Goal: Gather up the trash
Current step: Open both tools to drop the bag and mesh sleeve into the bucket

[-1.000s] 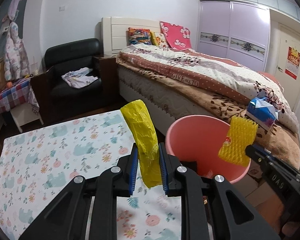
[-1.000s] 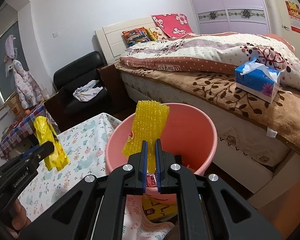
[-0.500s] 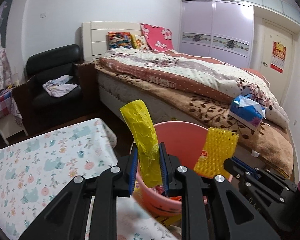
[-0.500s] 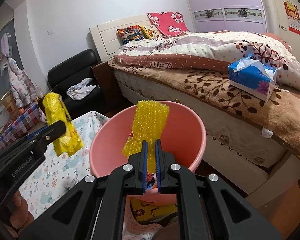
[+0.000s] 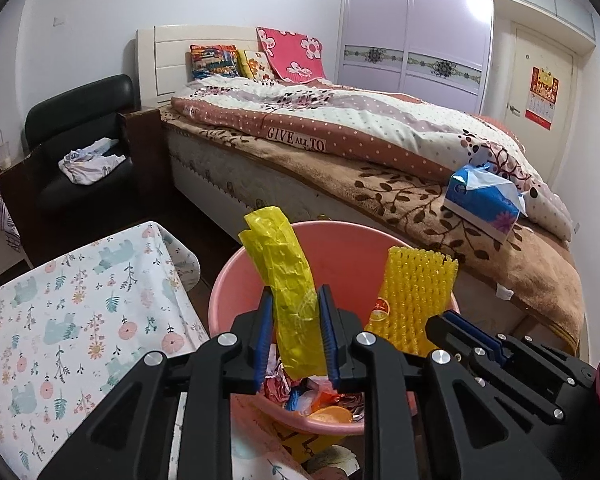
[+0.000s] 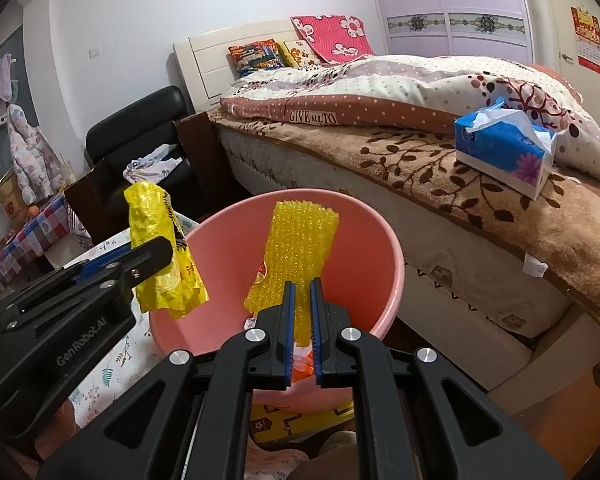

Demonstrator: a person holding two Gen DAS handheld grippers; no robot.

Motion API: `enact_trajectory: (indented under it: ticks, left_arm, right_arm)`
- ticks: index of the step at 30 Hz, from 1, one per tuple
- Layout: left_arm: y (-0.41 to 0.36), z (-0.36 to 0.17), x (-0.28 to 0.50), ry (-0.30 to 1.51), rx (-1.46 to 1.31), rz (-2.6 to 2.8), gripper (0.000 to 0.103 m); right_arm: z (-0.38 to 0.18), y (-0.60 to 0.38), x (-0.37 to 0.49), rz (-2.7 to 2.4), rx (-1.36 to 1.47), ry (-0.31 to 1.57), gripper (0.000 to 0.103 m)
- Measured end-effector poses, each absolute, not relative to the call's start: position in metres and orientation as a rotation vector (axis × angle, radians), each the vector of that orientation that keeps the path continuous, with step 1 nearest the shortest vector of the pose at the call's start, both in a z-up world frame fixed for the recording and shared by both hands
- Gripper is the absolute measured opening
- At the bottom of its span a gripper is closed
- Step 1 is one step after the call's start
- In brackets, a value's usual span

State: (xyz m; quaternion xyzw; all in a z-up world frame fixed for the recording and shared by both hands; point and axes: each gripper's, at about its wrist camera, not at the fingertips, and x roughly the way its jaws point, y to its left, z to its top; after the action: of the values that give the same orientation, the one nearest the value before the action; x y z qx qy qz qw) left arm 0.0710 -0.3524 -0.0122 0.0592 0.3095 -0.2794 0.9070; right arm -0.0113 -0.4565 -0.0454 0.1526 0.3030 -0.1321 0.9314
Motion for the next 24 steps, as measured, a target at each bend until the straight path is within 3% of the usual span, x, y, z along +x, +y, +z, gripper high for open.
enact_trajectory:
  ticks: [6, 13, 24]
  left_arm:
    - [-0.356, -0.020, 0.081, 0.652, 0.125, -0.586, 0.024]
    - [-0.355, -0.026, 0.091, 0.675, 0.090, -0.625, 0.050]
    - [-0.345, -0.027, 0.096, 0.683, 0.046, -0.655, 0.060]
  right_arm:
    - [-0.052, -0.458, -0.004, -0.273, 0.311, 0.635, 0.008]
    - [-0.058, -0.461, 0.001, -0.280, 0.314, 0.652, 0.008]
    - [-0.063, -0.462, 0.009, -0.276, 0.317, 0.663, 0.008]
